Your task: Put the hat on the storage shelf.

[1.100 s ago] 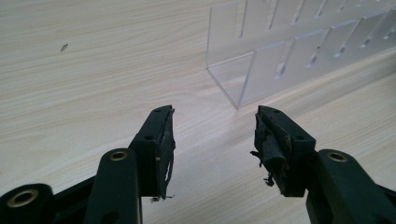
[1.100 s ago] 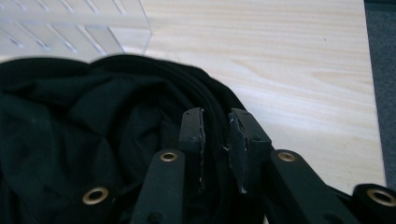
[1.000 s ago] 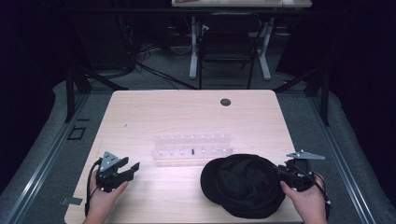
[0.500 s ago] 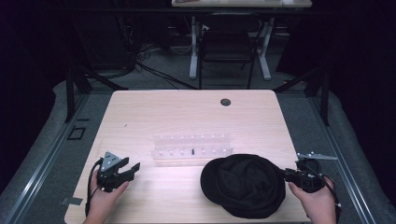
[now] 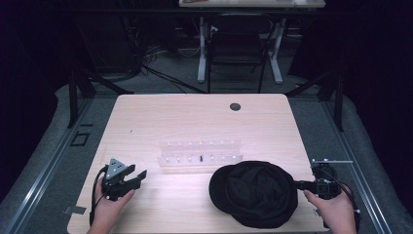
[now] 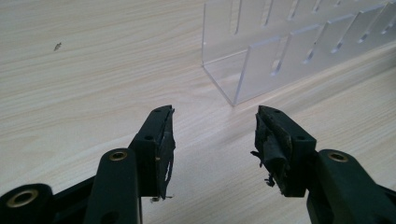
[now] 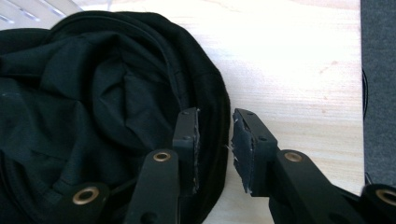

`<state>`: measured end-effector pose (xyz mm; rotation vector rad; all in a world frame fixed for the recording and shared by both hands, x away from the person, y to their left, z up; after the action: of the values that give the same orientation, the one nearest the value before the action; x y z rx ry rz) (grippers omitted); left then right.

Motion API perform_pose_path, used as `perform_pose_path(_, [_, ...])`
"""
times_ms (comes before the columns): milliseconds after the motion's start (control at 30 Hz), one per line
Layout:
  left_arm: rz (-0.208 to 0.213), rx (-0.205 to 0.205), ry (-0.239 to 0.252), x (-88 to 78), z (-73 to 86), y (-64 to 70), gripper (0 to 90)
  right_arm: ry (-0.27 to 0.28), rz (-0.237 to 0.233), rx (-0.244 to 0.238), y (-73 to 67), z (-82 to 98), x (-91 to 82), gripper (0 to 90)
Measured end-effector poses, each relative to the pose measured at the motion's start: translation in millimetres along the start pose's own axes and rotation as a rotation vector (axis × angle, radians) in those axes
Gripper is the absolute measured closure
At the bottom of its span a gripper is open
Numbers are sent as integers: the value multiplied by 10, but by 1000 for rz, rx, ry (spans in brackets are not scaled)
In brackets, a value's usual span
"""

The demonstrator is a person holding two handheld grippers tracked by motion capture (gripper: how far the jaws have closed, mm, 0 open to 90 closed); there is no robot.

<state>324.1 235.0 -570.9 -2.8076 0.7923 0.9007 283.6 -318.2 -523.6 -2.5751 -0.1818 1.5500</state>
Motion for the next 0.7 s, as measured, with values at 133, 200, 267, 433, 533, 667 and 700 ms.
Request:
perform_pose_path(133, [1,3,-2,2,0,0,475,-38,9,-4,43,-22,28,708])
perform_pose_path(200, [1,2,-1,2,0,2,475,-62,5,-2,58,-30,44,706])
perform_pose_path(267, [2,3,-8,-2,0,1,475,-79,-2,2,62,-36,57,705])
perform_pose_path(433, [0,2,0,2,0,2,474,-113,-15,8,61,-46,89,722])
perform_pose_path(533, [1,3,-2,1,1,3,473,-128,-24,6,65,-50,111,732])
perform_pose_path(667, [2,3,-7,1,1,6,472,-153,-47,21,84,-57,146,750])
perform_pose_path(700, [3,2,-8,2,2,7,472,-176,-50,17,96,-58,147,755])
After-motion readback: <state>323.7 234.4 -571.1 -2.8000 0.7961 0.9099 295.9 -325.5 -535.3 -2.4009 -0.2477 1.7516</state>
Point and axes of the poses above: each handheld gripper's, and its own axes: x roughly forward along the jaws, z roughly out of its underside, y roughly to its right, the point moved 4 cm from there along x, roughly forward along the jaws, and after that the axes turned 4 degrees about z, right-handed, at the moved point
